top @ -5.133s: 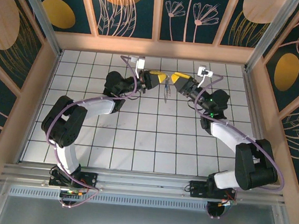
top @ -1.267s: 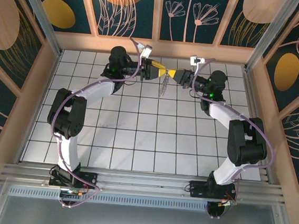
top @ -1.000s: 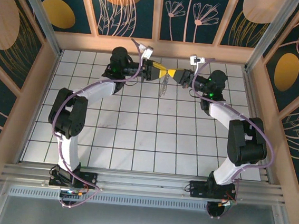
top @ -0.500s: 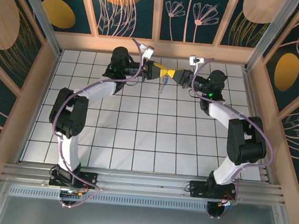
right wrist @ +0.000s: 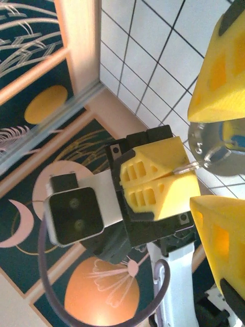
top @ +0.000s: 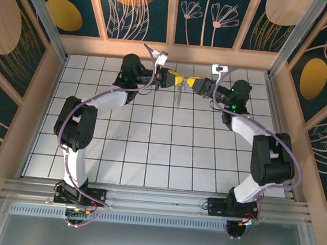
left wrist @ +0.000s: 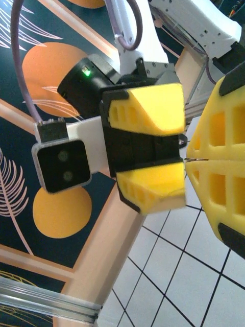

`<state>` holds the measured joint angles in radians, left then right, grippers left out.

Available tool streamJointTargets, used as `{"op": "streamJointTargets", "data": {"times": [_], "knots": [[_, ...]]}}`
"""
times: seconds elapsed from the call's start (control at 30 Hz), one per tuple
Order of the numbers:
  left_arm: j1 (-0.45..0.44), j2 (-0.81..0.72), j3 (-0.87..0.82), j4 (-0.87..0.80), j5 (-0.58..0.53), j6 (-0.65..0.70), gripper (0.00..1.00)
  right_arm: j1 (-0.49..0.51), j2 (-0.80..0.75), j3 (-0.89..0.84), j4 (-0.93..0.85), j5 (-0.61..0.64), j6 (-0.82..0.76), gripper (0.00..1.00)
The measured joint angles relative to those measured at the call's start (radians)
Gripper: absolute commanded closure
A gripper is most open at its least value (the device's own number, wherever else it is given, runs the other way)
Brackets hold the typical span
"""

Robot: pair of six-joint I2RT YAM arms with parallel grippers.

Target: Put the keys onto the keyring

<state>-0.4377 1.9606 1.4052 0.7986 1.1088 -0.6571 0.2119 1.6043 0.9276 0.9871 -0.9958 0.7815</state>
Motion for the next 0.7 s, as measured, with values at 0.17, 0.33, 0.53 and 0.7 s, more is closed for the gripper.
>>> {"op": "streamJointTargets", "data": {"times": [0.17,0.33,0.53,0.7], "knots": [[-0.002,-0.021,-0.059,0.049,-0.036,-0.034,1.00,0.000,-0.126,-0.095,-0.050,0.096,-0.075,0.51],[-0.005,-0.042,-0.085,0.089,-0.060,-0.061,1.00,0.035,-0.196,-0.171,-0.128,0.231,-0.179,0.48],[-0.018,-0.060,-0.087,0.113,-0.071,-0.074,1.00,0.117,-0.222,-0.205,-0.235,0.372,-0.312,0.47],[-0.025,-0.065,-0.087,0.119,-0.074,-0.075,1.00,0.158,-0.222,-0.205,-0.271,0.429,-0.378,0.47]]}}
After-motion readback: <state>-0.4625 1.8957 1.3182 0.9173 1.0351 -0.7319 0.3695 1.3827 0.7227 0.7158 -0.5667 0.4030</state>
